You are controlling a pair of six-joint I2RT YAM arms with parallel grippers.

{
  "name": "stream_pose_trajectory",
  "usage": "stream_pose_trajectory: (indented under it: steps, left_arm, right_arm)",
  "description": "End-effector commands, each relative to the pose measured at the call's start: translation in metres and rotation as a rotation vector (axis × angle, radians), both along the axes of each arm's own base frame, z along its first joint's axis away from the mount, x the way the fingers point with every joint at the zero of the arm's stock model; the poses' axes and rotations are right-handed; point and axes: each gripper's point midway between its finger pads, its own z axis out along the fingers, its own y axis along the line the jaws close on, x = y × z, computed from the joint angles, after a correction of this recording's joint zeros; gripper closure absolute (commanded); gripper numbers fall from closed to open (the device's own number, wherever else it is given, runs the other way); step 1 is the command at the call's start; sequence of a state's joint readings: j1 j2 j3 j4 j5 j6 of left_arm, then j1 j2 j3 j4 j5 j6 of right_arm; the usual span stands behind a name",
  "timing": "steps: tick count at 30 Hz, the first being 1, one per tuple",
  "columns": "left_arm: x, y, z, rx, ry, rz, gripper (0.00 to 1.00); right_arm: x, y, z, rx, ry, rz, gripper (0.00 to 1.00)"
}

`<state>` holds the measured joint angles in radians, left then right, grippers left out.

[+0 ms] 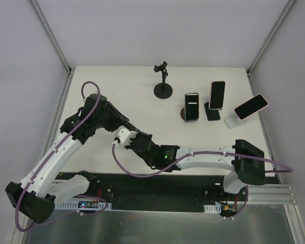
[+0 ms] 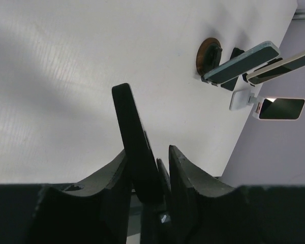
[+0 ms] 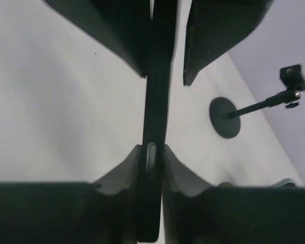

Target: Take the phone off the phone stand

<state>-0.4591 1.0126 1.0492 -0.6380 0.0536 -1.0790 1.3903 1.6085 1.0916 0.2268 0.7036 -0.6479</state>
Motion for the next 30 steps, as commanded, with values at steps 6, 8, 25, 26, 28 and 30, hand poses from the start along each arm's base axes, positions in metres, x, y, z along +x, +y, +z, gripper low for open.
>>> stream_pose_trajectory:
  steps: [6, 8, 25, 26, 28, 30]
  left_arm:
    - [-0.001, 0.009, 0.044, -0.033, -0.202, 0.008, 0.17]
    - [0.002, 0.013, 0.053, -0.026, -0.276, 0.016, 0.07]
    - [-0.019, -0.052, 0.1, -0.445, -0.812, -0.352, 0.01]
    - [-0.02, -0.055, 0.101, -0.461, -0.815, -0.374, 0.01]
    - [-0.021, -0.066, 0.1, -0.48, -0.804, -0.43, 0.01]
    - [-0.023, -0.076, 0.101, -0.489, -0.801, -0.482, 0.02]
  right_arm:
    - [0.004, -0.011, 0.05, 0.242, 0.063, -0.108, 0.99]
    - [0.006, -0.018, 0.058, 0.344, 0.143, -0.135, 0.99]
    - [0.006, -0.084, 0.128, 1.251, 0.726, -0.032, 0.99]
    - [0.006, -0.087, 0.133, 1.298, 0.755, -0.017, 0.99]
    - [0.004, -0.088, 0.137, 1.344, 0.768, 0.01, 0.99]
    - [0.002, -0.089, 0.146, 1.392, 0.786, 0.045, 0.99]
